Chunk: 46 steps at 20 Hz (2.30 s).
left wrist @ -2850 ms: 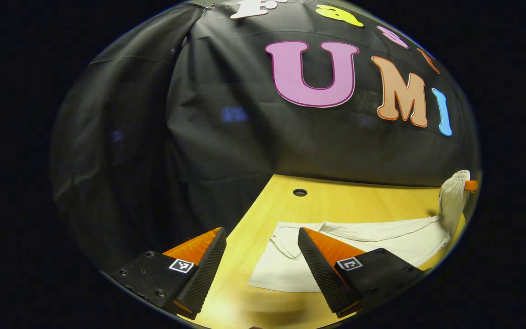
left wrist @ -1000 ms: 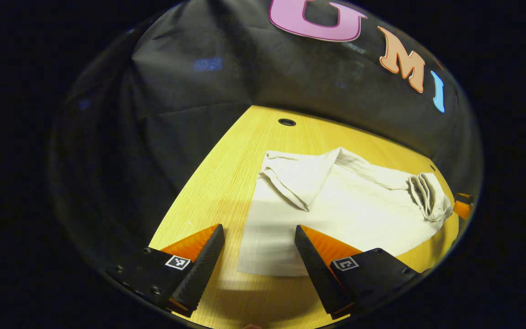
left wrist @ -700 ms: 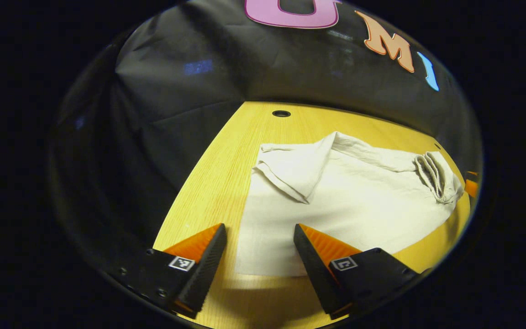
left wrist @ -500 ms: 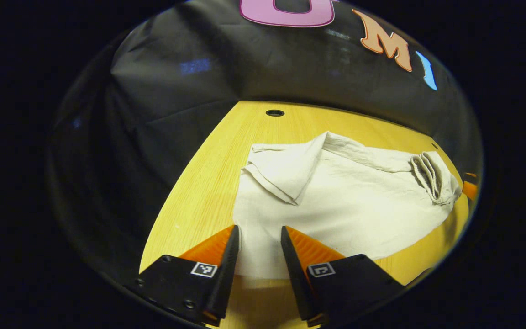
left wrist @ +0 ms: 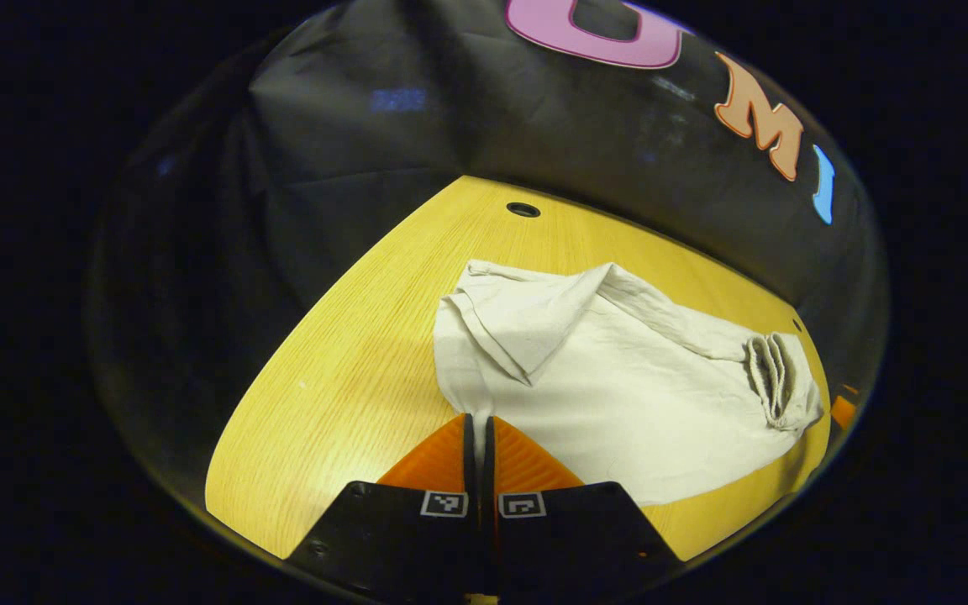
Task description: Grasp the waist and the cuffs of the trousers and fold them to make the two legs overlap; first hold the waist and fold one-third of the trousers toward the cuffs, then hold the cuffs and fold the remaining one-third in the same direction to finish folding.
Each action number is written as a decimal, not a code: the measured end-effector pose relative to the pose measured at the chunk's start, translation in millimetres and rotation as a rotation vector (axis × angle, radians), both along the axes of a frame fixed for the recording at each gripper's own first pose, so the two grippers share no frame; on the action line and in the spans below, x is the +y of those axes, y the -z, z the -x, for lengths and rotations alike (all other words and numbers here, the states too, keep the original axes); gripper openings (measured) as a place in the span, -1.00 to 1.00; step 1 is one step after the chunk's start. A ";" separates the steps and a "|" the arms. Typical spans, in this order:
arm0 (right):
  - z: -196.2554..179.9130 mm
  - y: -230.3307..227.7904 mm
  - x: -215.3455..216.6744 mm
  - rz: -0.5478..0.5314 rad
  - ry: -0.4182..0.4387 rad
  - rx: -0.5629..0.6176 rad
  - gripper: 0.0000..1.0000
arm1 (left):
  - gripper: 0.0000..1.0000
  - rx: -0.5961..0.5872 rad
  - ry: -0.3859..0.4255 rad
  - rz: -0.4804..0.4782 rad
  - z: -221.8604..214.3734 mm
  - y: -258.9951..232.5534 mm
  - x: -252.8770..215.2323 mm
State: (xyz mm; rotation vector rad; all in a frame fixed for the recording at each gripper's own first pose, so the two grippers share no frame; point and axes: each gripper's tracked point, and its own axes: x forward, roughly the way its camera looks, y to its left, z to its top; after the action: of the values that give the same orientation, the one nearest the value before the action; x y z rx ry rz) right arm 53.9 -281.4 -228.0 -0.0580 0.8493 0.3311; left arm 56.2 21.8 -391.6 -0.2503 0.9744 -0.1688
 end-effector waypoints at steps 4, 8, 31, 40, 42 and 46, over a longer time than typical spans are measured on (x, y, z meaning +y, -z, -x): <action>-4.9 -8.3 -17.6 -0.005 0.011 -0.018 0.84 | -1.00 -0.035 -0.036 0.010 -10.1 -22.8 -5.0; -7.4 -15.8 -28.6 -0.023 0.011 -0.032 0.93 | -1.00 -0.104 -0.045 0.048 -27.5 -64.2 -25.3; 2.9 -32.3 -151.1 -0.080 0.128 -0.063 0.84 | -1.00 -0.322 0.189 0.172 -66.9 -206.1 -242.2; 14.3 -38.2 -193.1 -0.090 0.196 -0.073 0.83 | -1.00 -0.349 0.326 0.213 -55.1 -226.1 -337.2; 19.7 -37.3 -201.1 -0.084 0.203 -0.069 0.93 | -1.00 -0.349 0.352 0.232 -48.9 -228.5 -357.6; 27.7 -38.2 -215.7 -0.080 0.214 -0.066 0.94 | -1.00 -0.351 0.407 0.251 -37.8 -231.8 -398.3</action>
State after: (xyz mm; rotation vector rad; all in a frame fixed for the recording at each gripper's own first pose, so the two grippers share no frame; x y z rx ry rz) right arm 26.3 -497.1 -189.8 0.0955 0.7687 0.1605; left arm 94.0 -376.5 -159.8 -0.2392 0.6437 -0.6883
